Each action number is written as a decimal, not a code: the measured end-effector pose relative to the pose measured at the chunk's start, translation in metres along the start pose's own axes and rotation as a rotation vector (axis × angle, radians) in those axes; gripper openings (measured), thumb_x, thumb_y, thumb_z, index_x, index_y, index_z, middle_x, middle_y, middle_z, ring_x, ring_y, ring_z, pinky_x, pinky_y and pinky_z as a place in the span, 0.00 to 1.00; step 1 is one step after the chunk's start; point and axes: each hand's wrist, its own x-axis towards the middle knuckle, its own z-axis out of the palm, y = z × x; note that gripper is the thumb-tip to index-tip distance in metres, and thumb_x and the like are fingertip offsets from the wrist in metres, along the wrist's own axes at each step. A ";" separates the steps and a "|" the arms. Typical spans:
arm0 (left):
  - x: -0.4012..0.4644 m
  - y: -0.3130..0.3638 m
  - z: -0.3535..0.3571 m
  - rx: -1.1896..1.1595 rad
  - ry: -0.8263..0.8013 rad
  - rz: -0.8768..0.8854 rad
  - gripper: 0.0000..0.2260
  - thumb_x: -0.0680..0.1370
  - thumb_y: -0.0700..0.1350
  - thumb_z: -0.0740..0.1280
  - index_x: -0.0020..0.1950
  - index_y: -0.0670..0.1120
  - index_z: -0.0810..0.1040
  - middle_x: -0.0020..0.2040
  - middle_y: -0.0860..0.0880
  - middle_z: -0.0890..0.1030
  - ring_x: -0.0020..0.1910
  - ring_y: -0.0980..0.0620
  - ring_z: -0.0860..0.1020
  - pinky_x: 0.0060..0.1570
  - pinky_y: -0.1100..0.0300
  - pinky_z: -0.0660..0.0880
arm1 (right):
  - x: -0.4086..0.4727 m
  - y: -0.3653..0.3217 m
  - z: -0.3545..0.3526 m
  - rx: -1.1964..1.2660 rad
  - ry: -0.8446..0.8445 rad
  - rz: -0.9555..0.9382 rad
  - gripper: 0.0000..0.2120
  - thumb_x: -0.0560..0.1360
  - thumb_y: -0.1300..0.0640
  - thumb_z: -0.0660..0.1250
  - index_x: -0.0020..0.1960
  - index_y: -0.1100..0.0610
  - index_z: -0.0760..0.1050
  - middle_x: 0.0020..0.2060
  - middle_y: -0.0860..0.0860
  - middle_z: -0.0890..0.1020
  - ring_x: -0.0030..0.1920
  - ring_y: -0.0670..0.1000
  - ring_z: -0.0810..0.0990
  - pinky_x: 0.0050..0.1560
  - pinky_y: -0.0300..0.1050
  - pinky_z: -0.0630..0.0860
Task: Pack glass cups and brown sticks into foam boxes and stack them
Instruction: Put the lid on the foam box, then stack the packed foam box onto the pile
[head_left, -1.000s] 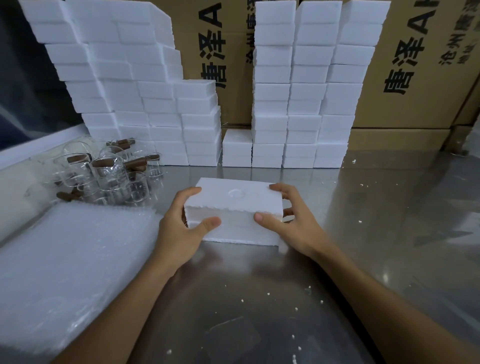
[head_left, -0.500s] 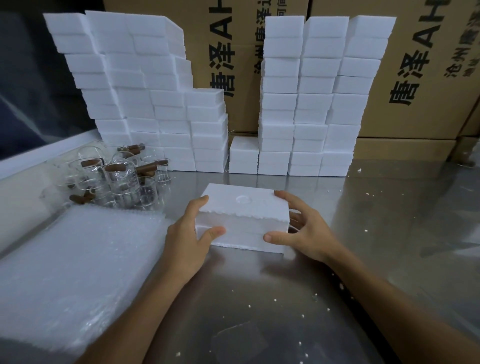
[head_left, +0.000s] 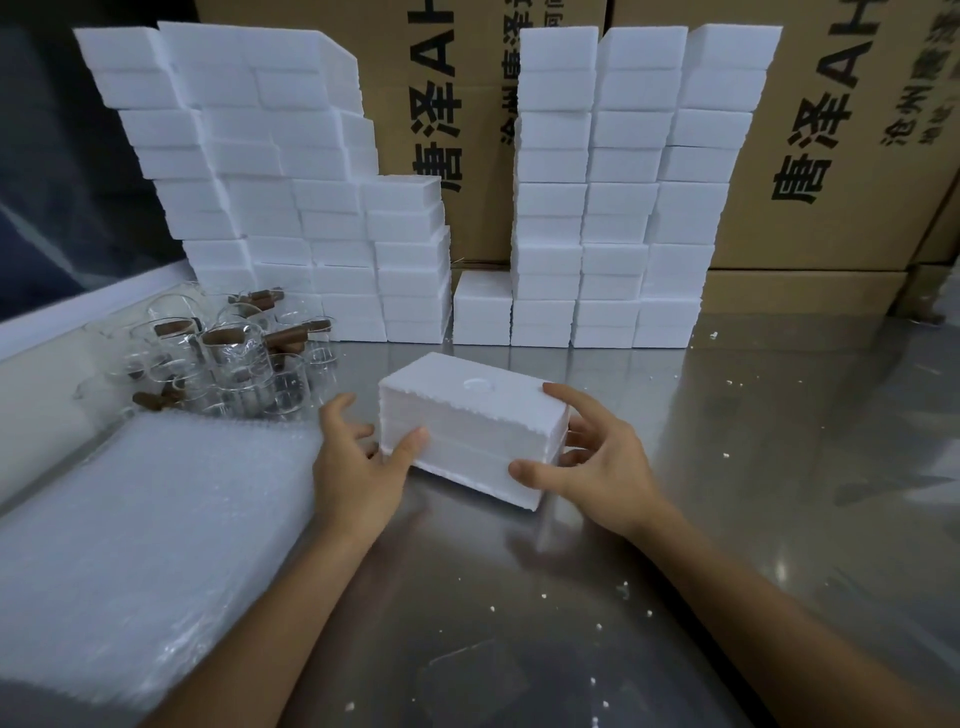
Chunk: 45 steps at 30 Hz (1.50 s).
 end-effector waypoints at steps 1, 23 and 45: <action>-0.002 0.003 0.003 -0.086 0.028 -0.074 0.35 0.71 0.51 0.77 0.71 0.54 0.62 0.58 0.47 0.78 0.47 0.56 0.80 0.46 0.63 0.74 | 0.001 -0.002 0.002 0.045 0.025 0.017 0.40 0.52 0.42 0.83 0.63 0.35 0.74 0.53 0.48 0.84 0.47 0.49 0.84 0.48 0.43 0.82; -0.017 0.034 0.022 -0.632 -0.357 -0.510 0.27 0.69 0.60 0.74 0.64 0.50 0.78 0.56 0.43 0.83 0.54 0.42 0.83 0.49 0.42 0.82 | -0.016 -0.020 0.032 -0.794 0.117 -0.719 0.37 0.62 0.57 0.72 0.71 0.61 0.73 0.67 0.58 0.75 0.66 0.63 0.74 0.63 0.60 0.73; 0.002 -0.004 0.027 0.152 -0.037 0.078 0.13 0.73 0.45 0.72 0.31 0.44 0.74 0.22 0.55 0.71 0.23 0.57 0.69 0.28 0.62 0.65 | 0.163 -0.005 0.041 -0.955 0.347 -0.522 0.43 0.63 0.51 0.82 0.72 0.55 0.64 0.68 0.58 0.71 0.68 0.60 0.66 0.43 0.58 0.82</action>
